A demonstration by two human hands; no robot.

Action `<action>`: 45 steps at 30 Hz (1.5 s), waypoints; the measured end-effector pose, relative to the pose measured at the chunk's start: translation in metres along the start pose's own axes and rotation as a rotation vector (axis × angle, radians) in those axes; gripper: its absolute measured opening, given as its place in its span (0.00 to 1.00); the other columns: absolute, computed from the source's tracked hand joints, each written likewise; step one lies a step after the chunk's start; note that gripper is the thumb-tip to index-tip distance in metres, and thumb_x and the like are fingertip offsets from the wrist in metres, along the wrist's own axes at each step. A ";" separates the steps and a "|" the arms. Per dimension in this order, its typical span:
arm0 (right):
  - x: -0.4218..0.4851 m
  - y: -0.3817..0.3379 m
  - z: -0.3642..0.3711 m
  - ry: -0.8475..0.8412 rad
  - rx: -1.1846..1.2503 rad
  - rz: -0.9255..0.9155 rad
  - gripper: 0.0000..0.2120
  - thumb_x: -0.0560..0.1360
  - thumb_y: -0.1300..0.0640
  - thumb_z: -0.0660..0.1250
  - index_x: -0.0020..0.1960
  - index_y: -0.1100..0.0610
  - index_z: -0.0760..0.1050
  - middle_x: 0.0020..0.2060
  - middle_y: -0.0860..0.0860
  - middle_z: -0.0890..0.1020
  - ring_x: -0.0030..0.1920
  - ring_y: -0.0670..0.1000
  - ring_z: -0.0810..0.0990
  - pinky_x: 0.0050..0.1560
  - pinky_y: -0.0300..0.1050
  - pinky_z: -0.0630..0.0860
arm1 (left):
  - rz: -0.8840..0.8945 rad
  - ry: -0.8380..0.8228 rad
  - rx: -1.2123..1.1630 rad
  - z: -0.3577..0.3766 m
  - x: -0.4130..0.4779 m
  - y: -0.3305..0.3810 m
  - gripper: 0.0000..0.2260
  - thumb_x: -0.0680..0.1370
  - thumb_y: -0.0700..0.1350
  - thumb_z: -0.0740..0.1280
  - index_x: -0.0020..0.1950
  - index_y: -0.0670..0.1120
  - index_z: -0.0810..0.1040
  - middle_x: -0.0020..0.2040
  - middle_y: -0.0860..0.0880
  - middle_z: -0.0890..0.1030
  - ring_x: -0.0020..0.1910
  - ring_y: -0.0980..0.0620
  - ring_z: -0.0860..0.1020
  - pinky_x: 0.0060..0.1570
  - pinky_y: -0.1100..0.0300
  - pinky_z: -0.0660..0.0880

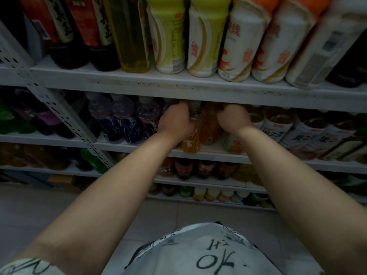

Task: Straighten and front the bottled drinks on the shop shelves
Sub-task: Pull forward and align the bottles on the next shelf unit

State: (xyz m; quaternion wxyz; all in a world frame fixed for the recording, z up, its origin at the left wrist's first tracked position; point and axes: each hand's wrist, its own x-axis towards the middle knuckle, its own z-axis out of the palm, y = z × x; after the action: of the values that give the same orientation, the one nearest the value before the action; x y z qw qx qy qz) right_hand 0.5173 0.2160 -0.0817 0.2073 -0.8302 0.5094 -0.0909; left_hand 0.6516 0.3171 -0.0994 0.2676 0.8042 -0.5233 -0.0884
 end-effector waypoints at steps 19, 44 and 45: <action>-0.001 0.014 -0.005 0.020 0.107 -0.039 0.16 0.76 0.51 0.61 0.51 0.62 0.78 0.48 0.59 0.80 0.47 0.58 0.77 0.46 0.47 0.73 | 0.090 0.071 -0.003 0.009 0.009 0.002 0.16 0.73 0.48 0.70 0.53 0.38 0.77 0.50 0.39 0.80 0.49 0.41 0.79 0.43 0.58 0.74; -0.012 0.025 0.018 0.274 0.302 -0.053 0.19 0.76 0.44 0.64 0.49 0.62 0.78 0.40 0.56 0.81 0.44 0.57 0.80 0.40 0.38 0.64 | 0.063 0.025 0.057 0.015 0.003 0.000 0.25 0.74 0.51 0.70 0.66 0.43 0.69 0.54 0.42 0.80 0.52 0.43 0.79 0.48 0.51 0.78; -0.010 0.025 0.018 0.273 0.298 -0.067 0.19 0.76 0.44 0.64 0.49 0.62 0.78 0.41 0.56 0.81 0.44 0.57 0.80 0.40 0.38 0.64 | 0.060 0.021 0.050 0.014 0.004 -0.001 0.24 0.73 0.51 0.70 0.66 0.44 0.69 0.55 0.42 0.80 0.52 0.43 0.79 0.49 0.52 0.78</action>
State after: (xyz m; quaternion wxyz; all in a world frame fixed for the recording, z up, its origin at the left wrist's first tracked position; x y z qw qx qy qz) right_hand 0.4988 0.2195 -0.1078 0.2537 -0.7869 0.4856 -0.2840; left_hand 0.6483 0.3094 -0.1118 0.2554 0.7955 -0.5463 -0.0589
